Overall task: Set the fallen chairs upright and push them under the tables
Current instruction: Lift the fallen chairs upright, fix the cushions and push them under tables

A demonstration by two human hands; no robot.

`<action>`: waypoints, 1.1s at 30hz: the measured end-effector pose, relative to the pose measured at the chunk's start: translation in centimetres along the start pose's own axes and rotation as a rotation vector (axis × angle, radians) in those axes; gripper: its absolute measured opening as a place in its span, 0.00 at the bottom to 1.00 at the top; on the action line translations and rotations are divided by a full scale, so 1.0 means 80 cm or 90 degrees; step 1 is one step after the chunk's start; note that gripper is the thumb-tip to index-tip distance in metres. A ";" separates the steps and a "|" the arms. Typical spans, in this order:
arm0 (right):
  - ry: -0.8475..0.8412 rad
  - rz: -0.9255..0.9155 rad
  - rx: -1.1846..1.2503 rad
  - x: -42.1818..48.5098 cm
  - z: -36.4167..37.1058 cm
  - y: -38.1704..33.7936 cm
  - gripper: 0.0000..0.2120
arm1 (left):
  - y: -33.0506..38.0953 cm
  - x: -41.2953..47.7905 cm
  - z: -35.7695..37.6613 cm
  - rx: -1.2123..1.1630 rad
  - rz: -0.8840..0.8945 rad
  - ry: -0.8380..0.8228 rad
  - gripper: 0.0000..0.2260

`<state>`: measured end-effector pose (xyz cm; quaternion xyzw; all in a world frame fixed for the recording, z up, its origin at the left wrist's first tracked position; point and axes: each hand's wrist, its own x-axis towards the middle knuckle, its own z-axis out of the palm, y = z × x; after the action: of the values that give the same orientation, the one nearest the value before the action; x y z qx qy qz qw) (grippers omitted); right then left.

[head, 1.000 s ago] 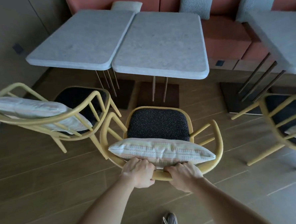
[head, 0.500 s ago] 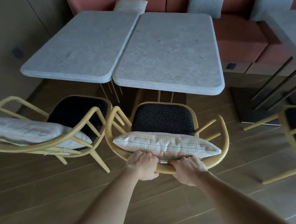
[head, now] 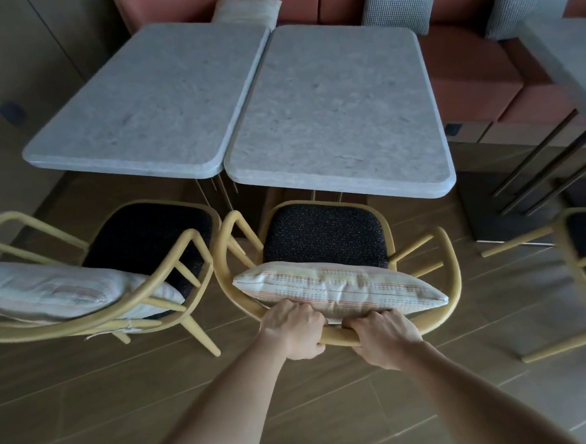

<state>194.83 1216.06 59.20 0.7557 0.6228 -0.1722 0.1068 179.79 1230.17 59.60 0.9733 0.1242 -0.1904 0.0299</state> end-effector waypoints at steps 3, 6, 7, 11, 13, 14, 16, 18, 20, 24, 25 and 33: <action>0.001 0.014 0.014 -0.007 0.004 -0.008 0.15 | 0.004 -0.006 0.005 0.000 -0.010 0.000 0.15; -0.018 0.021 0.010 -0.016 0.009 -0.010 0.15 | 0.012 -0.011 0.006 -0.009 -0.003 -0.012 0.15; -0.016 0.023 0.014 -0.019 0.011 -0.011 0.15 | 0.013 -0.011 0.009 -0.011 -0.003 -0.016 0.15; -0.009 0.021 -0.001 -0.018 0.011 -0.005 0.17 | 0.016 -0.008 0.009 -0.004 -0.007 -0.012 0.15; -0.008 0.015 -0.014 -0.016 0.011 -0.003 0.17 | 0.016 -0.006 0.007 -0.006 -0.019 -0.013 0.15; -0.003 0.013 -0.017 -0.015 0.011 0.000 0.17 | 0.016 -0.004 0.006 -0.004 -0.023 -0.009 0.15; 0.008 0.016 -0.013 -0.010 0.009 0.008 0.17 | 0.016 0.001 0.001 -0.006 -0.024 -0.008 0.15; 0.015 0.018 -0.013 -0.007 0.011 0.013 0.17 | 0.015 0.006 0.000 -0.009 -0.026 -0.006 0.15; 0.004 0.018 -0.014 -0.010 0.010 0.014 0.17 | 0.019 0.006 0.000 -0.017 -0.023 -0.007 0.15; -0.001 0.022 -0.010 -0.011 0.006 0.008 0.17 | 0.020 0.001 0.001 -0.013 -0.034 -0.012 0.15; 0.004 0.022 -0.010 -0.011 0.007 0.005 0.17 | 0.018 0.001 0.003 -0.013 -0.036 -0.014 0.15; 0.010 0.011 -0.026 0.000 0.008 0.003 0.17 | 0.007 -0.001 0.002 -0.011 -0.029 -0.014 0.15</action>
<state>194.97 1215.75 58.64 0.7600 0.6207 -0.1523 0.1185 179.83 1229.57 59.48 0.9679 0.1475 -0.2006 0.0351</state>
